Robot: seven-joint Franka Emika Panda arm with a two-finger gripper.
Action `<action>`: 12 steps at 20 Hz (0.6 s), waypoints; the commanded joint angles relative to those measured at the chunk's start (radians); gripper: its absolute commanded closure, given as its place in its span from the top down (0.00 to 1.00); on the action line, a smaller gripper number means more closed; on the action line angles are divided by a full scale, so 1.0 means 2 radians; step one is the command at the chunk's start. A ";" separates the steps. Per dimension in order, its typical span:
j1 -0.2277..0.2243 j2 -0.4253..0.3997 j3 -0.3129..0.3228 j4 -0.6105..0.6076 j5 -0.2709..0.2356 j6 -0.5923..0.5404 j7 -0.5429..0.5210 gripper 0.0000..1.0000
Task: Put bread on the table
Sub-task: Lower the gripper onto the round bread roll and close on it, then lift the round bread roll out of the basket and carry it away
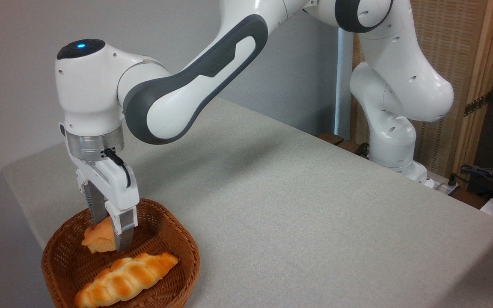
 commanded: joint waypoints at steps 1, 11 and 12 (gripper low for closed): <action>0.004 0.002 -0.003 0.001 0.005 0.006 -0.012 0.66; 0.006 0.000 -0.003 0.004 0.001 0.006 -0.006 0.43; 0.006 -0.002 -0.002 0.006 0.001 0.005 -0.006 0.42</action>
